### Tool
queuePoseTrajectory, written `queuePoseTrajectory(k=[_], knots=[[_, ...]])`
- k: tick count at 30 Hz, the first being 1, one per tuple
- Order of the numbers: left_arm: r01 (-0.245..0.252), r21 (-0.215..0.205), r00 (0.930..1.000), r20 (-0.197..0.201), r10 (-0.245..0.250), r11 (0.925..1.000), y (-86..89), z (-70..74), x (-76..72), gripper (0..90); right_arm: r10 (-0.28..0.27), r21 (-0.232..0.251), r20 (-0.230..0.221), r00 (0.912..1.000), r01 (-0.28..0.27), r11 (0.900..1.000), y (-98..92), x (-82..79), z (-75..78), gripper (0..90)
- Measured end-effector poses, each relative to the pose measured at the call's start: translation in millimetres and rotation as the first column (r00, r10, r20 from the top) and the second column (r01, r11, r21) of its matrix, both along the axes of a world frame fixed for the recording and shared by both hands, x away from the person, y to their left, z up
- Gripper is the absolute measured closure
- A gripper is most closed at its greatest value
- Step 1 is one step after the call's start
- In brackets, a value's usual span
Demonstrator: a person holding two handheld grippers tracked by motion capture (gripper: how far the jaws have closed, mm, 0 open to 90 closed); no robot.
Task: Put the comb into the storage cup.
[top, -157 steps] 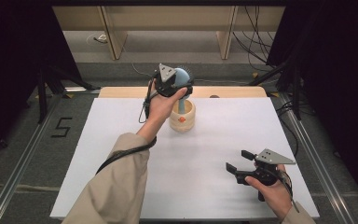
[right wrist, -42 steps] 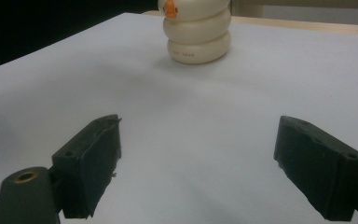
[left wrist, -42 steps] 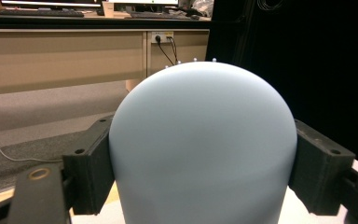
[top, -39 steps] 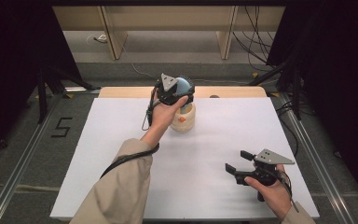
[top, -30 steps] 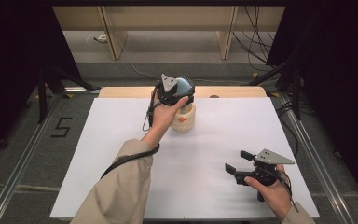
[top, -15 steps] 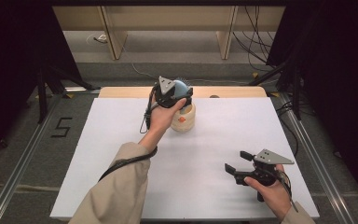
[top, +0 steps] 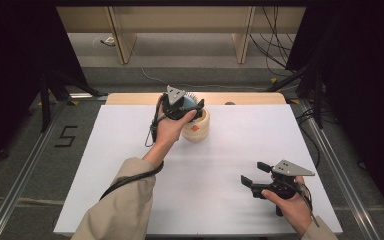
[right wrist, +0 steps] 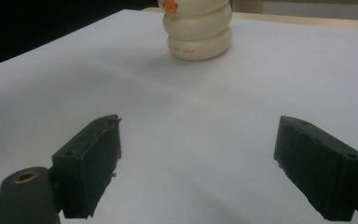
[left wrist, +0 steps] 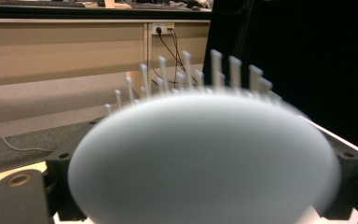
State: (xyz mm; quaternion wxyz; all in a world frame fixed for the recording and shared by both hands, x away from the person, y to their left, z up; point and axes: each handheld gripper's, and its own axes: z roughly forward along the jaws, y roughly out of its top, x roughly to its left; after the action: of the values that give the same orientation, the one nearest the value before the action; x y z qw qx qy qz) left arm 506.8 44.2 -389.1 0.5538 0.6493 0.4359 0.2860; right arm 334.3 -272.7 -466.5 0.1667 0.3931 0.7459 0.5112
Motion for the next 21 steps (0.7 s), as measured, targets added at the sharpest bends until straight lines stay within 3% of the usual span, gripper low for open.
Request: queuePoseTrajectory(k=[9,16,21], knots=[[-0.005,0.002,1.0000,-0.005,0.005,1.0000,7.0,2.4,-1.5,10.1,0.003,-0.002,-0.002,1.0000,-0.003,1.000,0.9,0.4,-0.3,15.5],[0.028,0.000,0.9995,-0.018,-0.028,0.9996,7.1,4.8,-5.2,0.0,0.002,-0.002,-0.004,1.0000,-0.002,1.000,0.7,0.5,-0.6,15.5],[0.034,0.010,0.9994,-0.013,-0.034,0.9994,7.6,7.2,-9.1,0.0,0.004,-0.001,-0.003,1.0000,-0.004,1.000,1.2,0.5,-0.4,15.5]])
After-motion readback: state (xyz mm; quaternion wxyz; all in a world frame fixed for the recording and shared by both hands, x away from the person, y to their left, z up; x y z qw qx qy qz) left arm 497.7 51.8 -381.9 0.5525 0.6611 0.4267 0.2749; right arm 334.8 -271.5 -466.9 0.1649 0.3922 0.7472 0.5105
